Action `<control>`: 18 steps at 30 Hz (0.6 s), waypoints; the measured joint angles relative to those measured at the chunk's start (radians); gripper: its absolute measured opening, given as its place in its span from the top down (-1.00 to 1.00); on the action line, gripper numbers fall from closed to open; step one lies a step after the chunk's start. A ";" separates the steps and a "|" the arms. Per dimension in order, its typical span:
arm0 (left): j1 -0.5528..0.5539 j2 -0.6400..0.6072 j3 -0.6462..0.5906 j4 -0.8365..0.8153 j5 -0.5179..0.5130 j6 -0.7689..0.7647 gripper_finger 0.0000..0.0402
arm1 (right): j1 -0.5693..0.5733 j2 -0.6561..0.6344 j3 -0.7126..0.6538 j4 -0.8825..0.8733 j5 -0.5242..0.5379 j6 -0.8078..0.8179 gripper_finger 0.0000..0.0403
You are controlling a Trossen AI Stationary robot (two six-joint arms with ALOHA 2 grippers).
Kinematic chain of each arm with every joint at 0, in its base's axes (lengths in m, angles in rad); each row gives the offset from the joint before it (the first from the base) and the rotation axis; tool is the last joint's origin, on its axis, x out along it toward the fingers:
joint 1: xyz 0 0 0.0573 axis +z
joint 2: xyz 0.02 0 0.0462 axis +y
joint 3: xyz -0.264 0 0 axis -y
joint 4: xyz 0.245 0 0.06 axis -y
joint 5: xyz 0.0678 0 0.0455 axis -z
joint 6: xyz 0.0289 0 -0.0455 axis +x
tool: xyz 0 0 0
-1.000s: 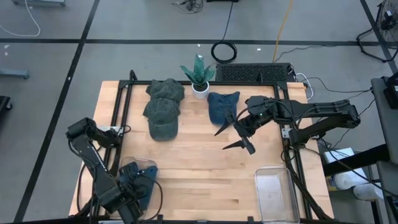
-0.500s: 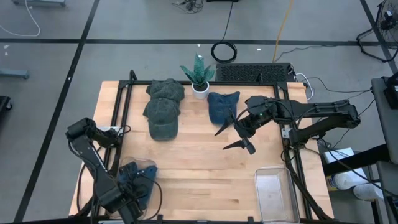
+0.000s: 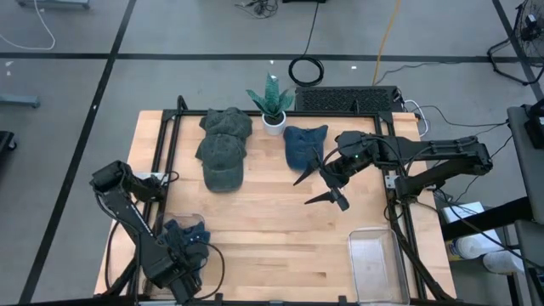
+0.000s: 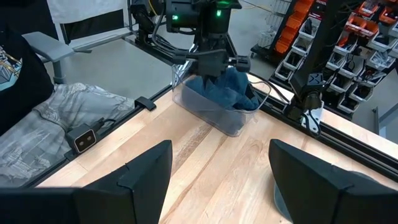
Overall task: Pick & Place hat
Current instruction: Put the bottom blue cap into the left transparent bin
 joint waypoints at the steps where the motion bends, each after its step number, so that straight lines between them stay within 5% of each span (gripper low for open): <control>1: 0.000 0.000 -0.006 0.012 0.003 -0.003 0.93 | 0.000 0.000 0.000 0.000 0.000 0.000 -0.26; 18: 0.042 -0.002 0.147 -0.105 -0.079 -0.018 0.48 | 0.000 0.000 0.000 0.000 0.000 0.015 -0.26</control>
